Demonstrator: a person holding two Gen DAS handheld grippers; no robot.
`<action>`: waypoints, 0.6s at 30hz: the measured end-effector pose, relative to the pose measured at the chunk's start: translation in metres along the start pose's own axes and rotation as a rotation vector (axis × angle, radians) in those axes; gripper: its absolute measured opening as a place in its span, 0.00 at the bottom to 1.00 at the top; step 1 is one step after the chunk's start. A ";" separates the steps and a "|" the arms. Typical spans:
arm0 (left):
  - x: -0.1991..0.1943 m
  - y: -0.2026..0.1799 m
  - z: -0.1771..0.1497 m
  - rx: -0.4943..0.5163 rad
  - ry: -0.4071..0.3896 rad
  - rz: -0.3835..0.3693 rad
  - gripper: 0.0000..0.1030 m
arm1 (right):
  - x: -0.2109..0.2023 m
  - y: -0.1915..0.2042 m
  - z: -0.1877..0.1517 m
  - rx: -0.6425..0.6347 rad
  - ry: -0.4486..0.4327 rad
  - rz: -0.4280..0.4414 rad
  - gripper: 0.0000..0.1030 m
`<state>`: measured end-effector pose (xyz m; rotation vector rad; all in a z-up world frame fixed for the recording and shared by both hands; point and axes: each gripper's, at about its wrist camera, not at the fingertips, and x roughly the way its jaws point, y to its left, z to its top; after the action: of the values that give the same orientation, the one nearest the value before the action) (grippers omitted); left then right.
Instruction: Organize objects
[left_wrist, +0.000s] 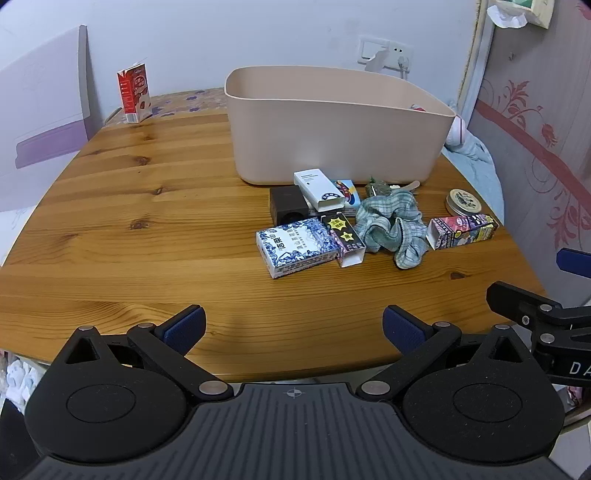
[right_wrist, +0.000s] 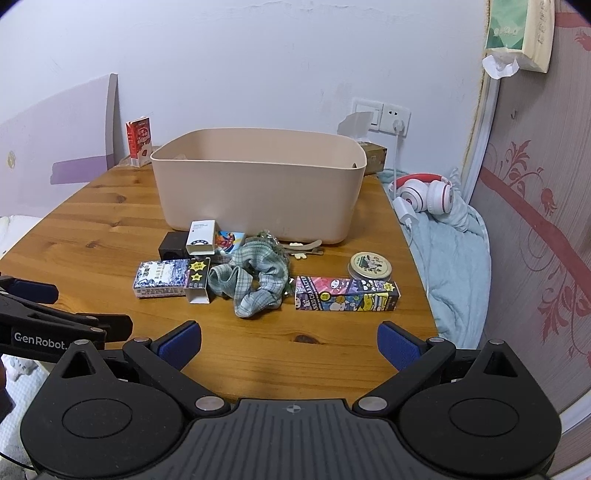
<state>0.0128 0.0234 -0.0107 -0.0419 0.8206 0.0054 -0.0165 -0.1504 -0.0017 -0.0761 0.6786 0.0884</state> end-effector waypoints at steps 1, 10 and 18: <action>0.000 0.000 0.000 0.000 0.000 0.000 1.00 | 0.000 0.000 0.001 0.000 0.001 0.000 1.00; 0.002 0.000 0.000 0.008 0.003 -0.011 1.00 | 0.002 0.000 0.001 0.003 0.010 0.000 1.00; 0.004 -0.001 0.000 0.017 0.005 -0.015 1.00 | 0.006 -0.002 0.001 0.008 0.016 0.002 1.00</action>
<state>0.0160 0.0226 -0.0137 -0.0317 0.8252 -0.0157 -0.0109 -0.1515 -0.0045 -0.0688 0.6951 0.0868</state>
